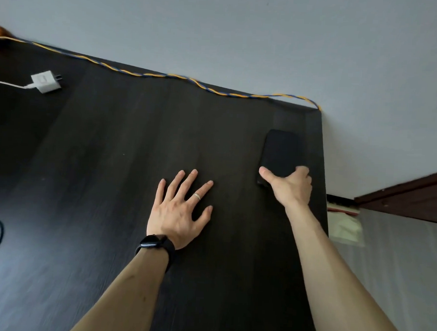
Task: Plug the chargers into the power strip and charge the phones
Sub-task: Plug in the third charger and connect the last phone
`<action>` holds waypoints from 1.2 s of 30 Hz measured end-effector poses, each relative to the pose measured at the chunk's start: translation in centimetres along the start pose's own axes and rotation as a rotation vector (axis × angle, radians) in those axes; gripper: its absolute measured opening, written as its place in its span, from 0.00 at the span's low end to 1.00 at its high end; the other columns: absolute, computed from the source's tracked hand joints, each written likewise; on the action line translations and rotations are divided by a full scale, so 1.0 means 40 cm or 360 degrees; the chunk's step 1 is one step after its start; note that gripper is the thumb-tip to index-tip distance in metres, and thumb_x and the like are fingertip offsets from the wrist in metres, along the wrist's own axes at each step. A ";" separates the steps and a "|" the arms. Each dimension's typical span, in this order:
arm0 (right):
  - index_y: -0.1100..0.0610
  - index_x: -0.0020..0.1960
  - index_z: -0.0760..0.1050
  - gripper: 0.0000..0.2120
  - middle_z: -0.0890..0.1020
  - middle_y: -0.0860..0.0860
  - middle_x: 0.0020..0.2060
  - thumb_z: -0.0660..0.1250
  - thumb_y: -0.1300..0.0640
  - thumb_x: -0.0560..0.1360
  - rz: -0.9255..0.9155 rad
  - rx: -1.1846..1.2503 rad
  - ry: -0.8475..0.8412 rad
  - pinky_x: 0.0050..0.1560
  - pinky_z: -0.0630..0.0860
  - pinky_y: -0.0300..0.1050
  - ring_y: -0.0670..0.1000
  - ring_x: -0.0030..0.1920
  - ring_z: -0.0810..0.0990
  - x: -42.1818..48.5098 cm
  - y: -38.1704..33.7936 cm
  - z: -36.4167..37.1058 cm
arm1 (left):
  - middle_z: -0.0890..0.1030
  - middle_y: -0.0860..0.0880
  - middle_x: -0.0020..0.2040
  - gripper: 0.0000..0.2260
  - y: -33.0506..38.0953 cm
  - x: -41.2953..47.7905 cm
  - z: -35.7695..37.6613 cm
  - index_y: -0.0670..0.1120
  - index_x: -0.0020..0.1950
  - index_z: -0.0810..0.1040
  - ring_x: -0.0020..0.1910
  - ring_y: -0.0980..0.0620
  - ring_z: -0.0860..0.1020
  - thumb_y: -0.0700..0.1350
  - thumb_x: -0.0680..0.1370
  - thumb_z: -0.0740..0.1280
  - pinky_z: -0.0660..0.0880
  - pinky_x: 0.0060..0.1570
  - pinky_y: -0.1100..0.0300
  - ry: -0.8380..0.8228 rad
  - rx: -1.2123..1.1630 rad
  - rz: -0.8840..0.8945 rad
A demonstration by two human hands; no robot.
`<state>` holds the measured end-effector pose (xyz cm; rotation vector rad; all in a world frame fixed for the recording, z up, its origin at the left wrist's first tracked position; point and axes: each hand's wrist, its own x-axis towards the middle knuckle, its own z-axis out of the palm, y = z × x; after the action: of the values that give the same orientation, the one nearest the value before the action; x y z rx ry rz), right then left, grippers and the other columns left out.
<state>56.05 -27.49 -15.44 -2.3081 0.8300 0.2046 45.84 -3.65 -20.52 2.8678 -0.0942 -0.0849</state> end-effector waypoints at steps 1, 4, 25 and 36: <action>0.59 0.76 0.58 0.48 0.67 0.59 0.74 0.76 0.38 0.67 0.0006 0.0074 -0.0040 0.68 0.70 0.57 0.61 0.72 0.68 -0.021 0.014 -0.002 | 0.52 0.56 0.81 0.27 0.001 0.000 0.002 0.66 0.78 0.53 0.80 0.51 0.47 0.66 0.79 0.50 0.45 0.78 0.43 -0.0004 -0.0001 -0.0001; 0.57 0.76 0.58 0.43 0.69 0.58 0.73 0.75 0.44 0.71 0.0004 0.0285 -0.0061 0.65 0.72 0.53 0.61 0.71 0.71 -0.114 0.059 -0.006 | 0.51 0.55 0.81 0.27 0.002 0.000 -0.002 0.66 0.78 0.52 0.80 0.50 0.46 0.67 0.79 0.49 0.44 0.78 0.43 -0.0035 0.0012 0.0002; 0.48 0.63 0.78 0.16 0.84 0.47 0.55 0.71 0.60 0.76 0.0019 0.1070 -0.0937 0.50 0.83 0.48 0.50 0.56 0.84 -0.881 0.233 -0.251 | 0.84 0.48 0.52 0.16 0.000 -0.367 -0.468 0.45 0.64 0.77 0.49 0.55 0.83 0.43 0.77 0.73 0.77 0.46 0.66 -0.1151 -0.1614 -0.0216; 0.53 0.53 0.85 0.16 0.85 0.41 0.53 0.76 0.68 0.70 -0.1091 0.0491 -0.0358 0.60 0.77 0.36 0.41 0.58 0.82 -1.064 0.000 -0.142 | 0.86 0.59 0.50 0.14 -0.274 -0.591 -0.728 0.51 0.50 0.87 0.49 0.62 0.83 0.36 0.68 0.75 0.79 0.51 0.65 0.0139 -0.0895 0.0368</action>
<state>22.21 -9.43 3.82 -2.0882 -0.0637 0.0246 24.84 16.33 5.68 2.2785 -0.3271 0.0528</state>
